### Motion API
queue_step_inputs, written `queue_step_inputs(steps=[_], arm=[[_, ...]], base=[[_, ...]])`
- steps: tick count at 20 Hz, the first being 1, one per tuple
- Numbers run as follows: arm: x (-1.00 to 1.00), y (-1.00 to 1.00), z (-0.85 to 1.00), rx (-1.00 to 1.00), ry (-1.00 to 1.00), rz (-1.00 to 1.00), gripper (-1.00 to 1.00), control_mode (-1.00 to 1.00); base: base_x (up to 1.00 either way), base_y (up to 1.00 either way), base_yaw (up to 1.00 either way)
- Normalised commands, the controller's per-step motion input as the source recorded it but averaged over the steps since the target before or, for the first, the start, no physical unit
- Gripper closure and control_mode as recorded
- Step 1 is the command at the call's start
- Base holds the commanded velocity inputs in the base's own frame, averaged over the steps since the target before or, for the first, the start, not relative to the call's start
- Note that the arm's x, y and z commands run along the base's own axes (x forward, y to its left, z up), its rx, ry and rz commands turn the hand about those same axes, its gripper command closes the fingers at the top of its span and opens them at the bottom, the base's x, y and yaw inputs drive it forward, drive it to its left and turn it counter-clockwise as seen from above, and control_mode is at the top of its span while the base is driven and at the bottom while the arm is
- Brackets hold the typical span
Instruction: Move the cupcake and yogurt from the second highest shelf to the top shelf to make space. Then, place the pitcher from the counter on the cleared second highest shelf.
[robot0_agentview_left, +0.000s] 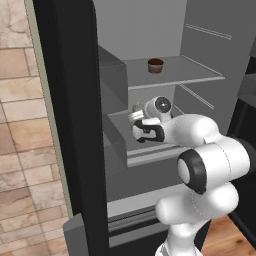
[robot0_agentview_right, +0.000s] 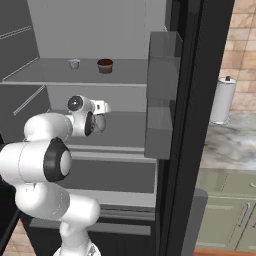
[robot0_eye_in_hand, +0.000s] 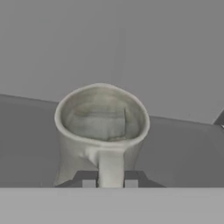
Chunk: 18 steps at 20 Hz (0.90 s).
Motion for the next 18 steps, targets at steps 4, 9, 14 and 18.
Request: queue_step_inputs(steps=[4, 9, 14, 18], arm=[[-0.24, -0.15, -0.22, 0.00, -0.02, 0.00, -1.00, -1.00], [-0.30, -0.23, -0.06, 0.00, -0.01, 0.00, -1.00, -1.00], [-0.22, -0.10, 0.00, 0.00, 0.00, 0.00, -1.00, -1.00], [-0.38, 0.00, 0.00, 0.00, -0.01, 0.00, -1.00, -1.00]], base=[[0.00, 0.00, 0.00], [0.00, 0.00, 0.00], [0.00, 0.00, 0.00], [0.00, 0.00, 0.00]])
